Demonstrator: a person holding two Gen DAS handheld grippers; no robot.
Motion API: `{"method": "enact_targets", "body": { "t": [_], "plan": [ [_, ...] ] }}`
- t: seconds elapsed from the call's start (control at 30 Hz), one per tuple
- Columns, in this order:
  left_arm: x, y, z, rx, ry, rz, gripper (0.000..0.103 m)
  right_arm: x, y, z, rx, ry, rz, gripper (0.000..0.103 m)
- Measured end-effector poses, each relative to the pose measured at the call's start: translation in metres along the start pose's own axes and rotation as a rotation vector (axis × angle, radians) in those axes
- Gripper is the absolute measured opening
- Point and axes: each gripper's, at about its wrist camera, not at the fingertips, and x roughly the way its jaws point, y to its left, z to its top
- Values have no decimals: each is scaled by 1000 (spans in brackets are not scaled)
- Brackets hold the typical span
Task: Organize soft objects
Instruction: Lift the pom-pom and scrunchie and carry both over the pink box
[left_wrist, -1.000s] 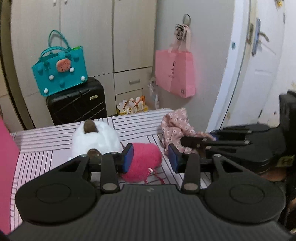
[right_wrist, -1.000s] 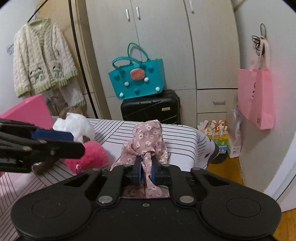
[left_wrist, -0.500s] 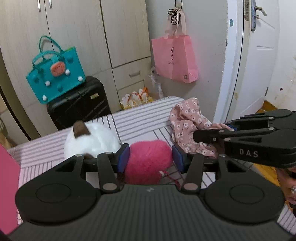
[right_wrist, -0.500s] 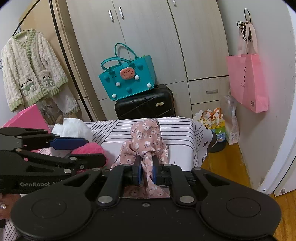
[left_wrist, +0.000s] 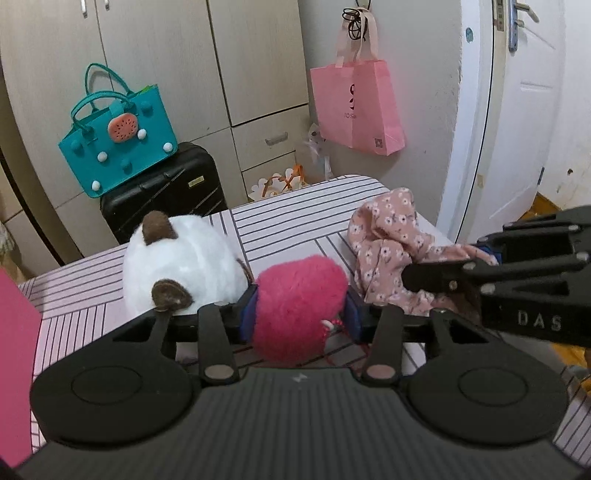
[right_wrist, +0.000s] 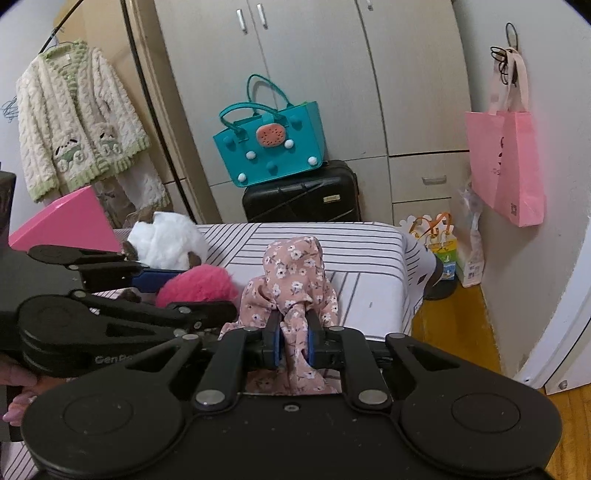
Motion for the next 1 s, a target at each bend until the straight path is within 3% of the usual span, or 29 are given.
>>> {"method": "enact_targets", "body": {
  "t": [0.07,0.23,0.3,0.33,0.37,0.47,0.77,1.0],
  "plan": [
    [0,2,0,-9,-2,-6,44,-2,3,-1,-16,4,9,20],
    [-1,3,0,-17,3,-13,42,-1,12,-5,-88,10,-22,34],
    [-3,2,0,-15,12,-19,42,0,15,-5,-101,12,-28,34],
    [-5,3,0,-18,15,-31,42,0,16,-5,-110,14,-40,31],
    [-8,4,0,-25,16,-43,42,0,19,-5,-125,18,-58,17],
    [-19,5,-5,-37,11,-62,42,-4,25,-5,-126,13,-71,11],
    [-56,13,-19,-79,5,-131,42,-25,34,-9,-65,26,-50,11],
    [-79,19,-31,-55,67,-160,42,-41,48,-12,-35,67,14,12]
  ]
}}
